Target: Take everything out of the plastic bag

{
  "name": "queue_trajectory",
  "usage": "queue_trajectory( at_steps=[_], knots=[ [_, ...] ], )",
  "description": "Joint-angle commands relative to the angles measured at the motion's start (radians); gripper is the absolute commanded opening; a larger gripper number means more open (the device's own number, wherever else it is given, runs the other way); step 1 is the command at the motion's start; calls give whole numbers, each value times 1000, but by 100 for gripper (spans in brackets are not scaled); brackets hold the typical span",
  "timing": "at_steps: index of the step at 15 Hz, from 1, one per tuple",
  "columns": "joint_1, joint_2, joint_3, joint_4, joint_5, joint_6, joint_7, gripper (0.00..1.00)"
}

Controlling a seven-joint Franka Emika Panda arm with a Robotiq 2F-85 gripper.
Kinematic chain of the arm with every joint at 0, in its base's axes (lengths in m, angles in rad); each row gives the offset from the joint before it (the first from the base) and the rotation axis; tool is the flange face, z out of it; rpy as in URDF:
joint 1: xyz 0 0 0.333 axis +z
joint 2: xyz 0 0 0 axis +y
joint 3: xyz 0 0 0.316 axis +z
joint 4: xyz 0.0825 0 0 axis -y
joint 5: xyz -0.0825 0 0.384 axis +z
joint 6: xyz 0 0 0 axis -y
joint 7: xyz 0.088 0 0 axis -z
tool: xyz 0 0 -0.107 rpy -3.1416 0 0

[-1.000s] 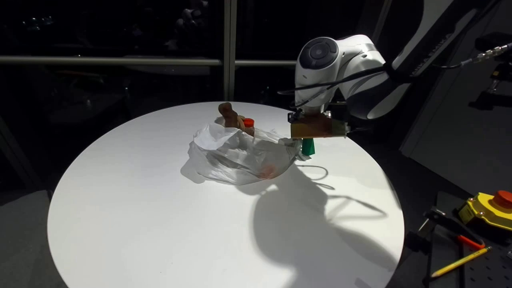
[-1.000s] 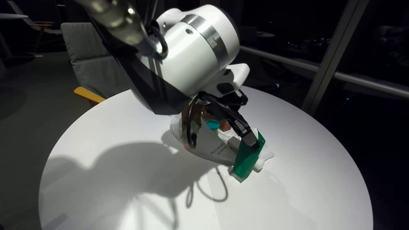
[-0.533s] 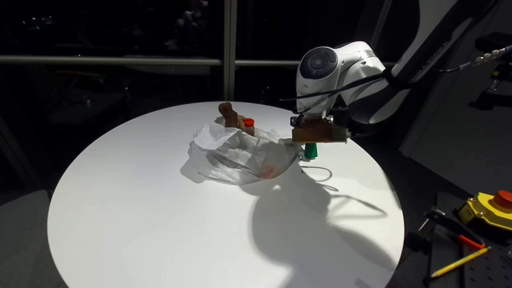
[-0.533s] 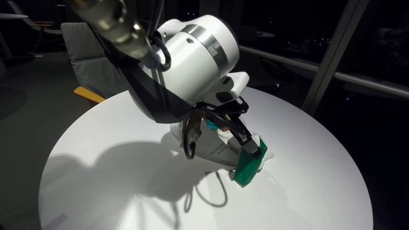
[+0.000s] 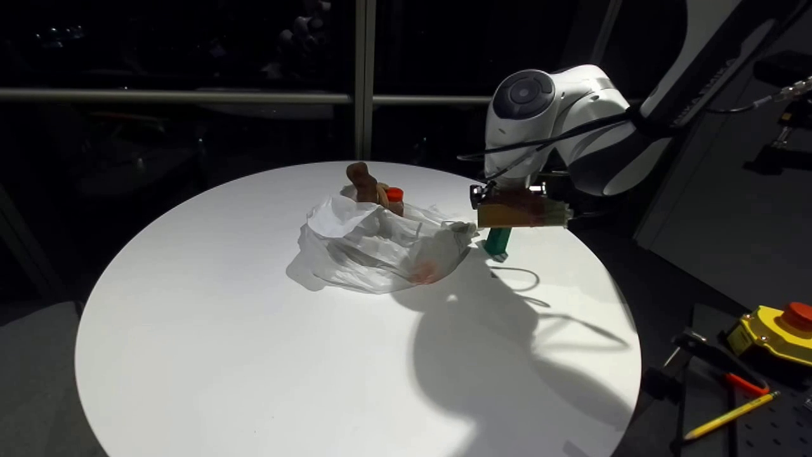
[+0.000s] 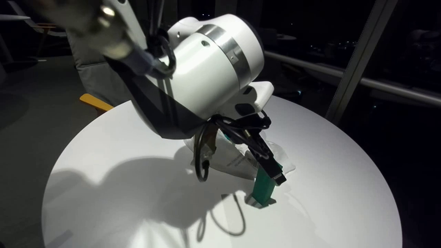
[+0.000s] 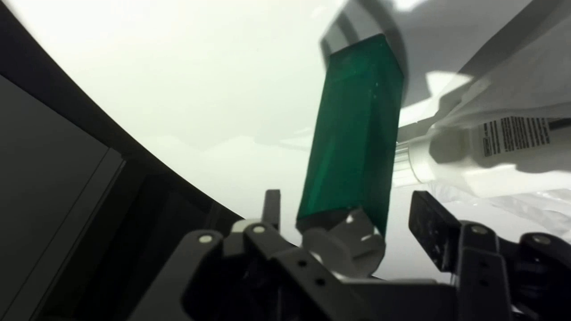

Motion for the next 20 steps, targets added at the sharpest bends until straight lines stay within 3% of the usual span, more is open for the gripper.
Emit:
queue_trajectory(
  at_steps=[1, 2, 3, 4, 5, 7, 12, 13, 15, 20],
  knots=[
    [-59, -145, 36, -92, 100, 22, -184, 100],
    [-67, -171, 45, -100, 139, 0, -230, 100],
    [-149, -219, 136, -101, 155, -52, -284, 100],
    [-168, -249, 163, -106, 214, -78, -358, 100],
    [-144, -263, 148, -107, 299, -90, -438, 100],
    [-225, -295, 262, -86, 411, -123, -588, 100],
    [-358, -220, 475, 47, 834, -133, -954, 100],
    [-355, -197, 485, 81, 921, -141, -1012, 100],
    [-298, -142, 441, 158, 1054, -176, -1068, 100],
    [-225, -10, 362, 310, 1170, -234, -986, 100]
  ],
)
